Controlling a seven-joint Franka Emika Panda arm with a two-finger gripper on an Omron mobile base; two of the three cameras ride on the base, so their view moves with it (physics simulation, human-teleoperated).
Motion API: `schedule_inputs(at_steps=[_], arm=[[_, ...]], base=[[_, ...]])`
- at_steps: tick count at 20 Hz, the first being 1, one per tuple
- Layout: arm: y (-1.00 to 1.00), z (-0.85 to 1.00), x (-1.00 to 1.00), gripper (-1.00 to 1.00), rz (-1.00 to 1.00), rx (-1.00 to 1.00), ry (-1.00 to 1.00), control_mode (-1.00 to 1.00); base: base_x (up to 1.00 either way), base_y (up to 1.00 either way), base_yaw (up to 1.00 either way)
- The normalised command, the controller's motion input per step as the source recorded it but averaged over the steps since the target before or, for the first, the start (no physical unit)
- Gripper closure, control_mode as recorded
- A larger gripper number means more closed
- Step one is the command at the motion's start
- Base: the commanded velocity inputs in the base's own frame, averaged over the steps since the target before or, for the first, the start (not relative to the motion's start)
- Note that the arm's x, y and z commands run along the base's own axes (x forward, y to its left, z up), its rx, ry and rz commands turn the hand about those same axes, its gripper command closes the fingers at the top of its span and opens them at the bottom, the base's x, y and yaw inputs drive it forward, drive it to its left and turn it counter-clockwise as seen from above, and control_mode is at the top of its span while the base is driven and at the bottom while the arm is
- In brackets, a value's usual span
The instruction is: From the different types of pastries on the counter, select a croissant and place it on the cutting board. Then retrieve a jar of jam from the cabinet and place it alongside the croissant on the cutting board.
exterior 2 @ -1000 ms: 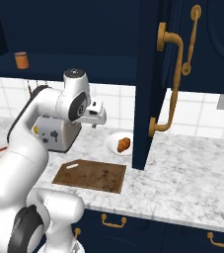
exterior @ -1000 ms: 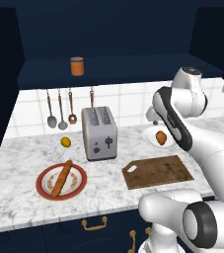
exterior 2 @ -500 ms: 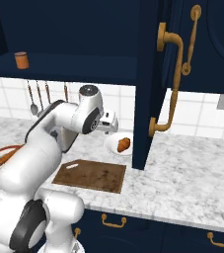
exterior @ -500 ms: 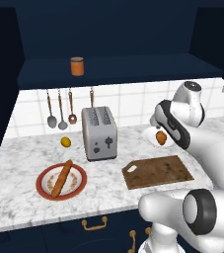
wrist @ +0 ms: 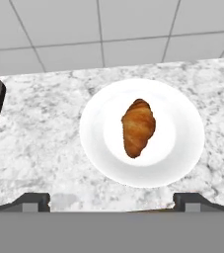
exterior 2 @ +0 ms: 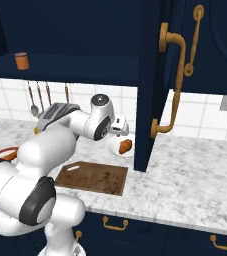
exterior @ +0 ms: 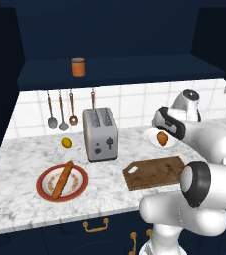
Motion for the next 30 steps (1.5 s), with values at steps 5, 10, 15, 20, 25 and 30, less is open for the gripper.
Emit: schedule_inputs(at_steps=[5,10,15,20,25,30], arm=[[-0.28,-0.27,0.32,-1.00,-0.05,0.00,0.00,-1.00],[-0.13,-0.37,0.22,-1.00,-0.03,0.00,0.00,-1.00],[-0.03,-0.38,0.30,-1.00,-0.04,0.00,0.00,-1.00],[-0.19,-0.17,0.20,-1.00,-0.01,0.00,0.00,-1.00],[-0.08,-0.21,0.23,-1.00,-0.01,0.00,0.00,-1.00],[0.00,-0.20,0.26,-1.00,-0.06,0.00,0.00,-1.00]], base=[[0.00,0.00,0.00],[0.00,0.00,0.00],[0.00,0.00,0.00],[0.00,0.00,0.00],[0.00,0.00,0.00],[0.00,0.00,0.00]])
